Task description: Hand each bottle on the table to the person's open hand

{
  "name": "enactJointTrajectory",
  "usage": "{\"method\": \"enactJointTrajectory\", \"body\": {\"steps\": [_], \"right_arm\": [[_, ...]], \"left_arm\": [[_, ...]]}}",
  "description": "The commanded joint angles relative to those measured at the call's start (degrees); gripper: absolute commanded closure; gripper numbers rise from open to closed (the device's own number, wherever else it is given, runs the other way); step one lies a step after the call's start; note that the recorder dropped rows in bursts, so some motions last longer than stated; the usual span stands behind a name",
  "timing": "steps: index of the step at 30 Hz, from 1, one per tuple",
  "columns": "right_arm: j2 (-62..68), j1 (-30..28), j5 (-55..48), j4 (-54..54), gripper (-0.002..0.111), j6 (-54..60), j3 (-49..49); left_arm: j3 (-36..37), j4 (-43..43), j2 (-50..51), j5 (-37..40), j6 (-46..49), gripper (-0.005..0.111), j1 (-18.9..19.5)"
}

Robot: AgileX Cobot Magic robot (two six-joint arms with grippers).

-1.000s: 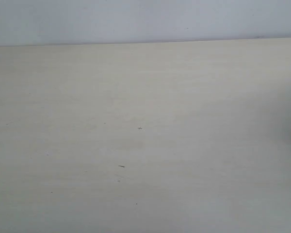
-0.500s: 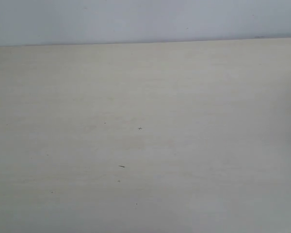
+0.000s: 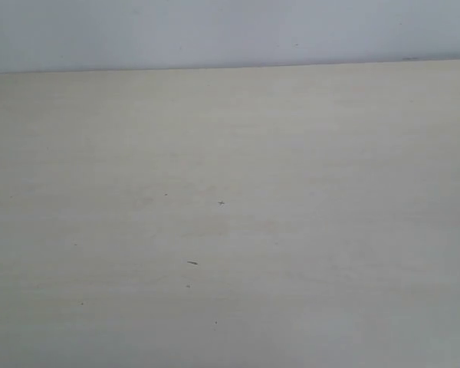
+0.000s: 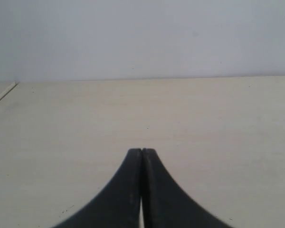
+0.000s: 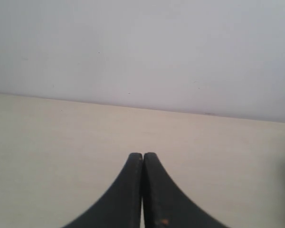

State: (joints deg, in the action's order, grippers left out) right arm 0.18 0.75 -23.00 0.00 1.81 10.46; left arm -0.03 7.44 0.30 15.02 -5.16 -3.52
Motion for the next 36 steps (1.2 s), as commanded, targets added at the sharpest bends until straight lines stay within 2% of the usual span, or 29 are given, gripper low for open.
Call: {"method": "enactJointTrajectory", "body": {"steps": [1, 4, 10, 18, 21, 36], "right_arm": [[-0.18, -0.05, 0.50, 0.00, 0.108, 1.03, -0.07], [-0.18, -1.17, 1.43, 0.00, 0.108, 1.13, -0.07], [-0.18, -8.52, 4.78, 0.00, 0.108, 1.13, -2.18], [-0.18, -13.15, 24.30, 0.00, 0.108, -0.21, -10.46], [-0.18, -14.10, 19.91, 0.00, 0.108, -0.21, -10.46], [-0.18, -14.22, 16.28, 0.00, 0.108, -0.21, -10.46]], "left_arm": [[0.03, -0.47, -0.30, -0.30, 0.19, 0.107, 0.16], [0.03, -0.47, -0.30, -0.30, 0.19, 0.107, 0.16], [0.03, -0.47, -0.30, -0.30, 0.19, 0.107, 0.16], [0.03, -0.47, -0.30, -0.30, 0.19, 0.107, 0.16], [0.03, -0.47, -0.30, -0.30, 0.19, 0.107, 0.16], [0.03, -0.47, -0.30, -0.30, 0.19, 0.107, 0.16]]}}
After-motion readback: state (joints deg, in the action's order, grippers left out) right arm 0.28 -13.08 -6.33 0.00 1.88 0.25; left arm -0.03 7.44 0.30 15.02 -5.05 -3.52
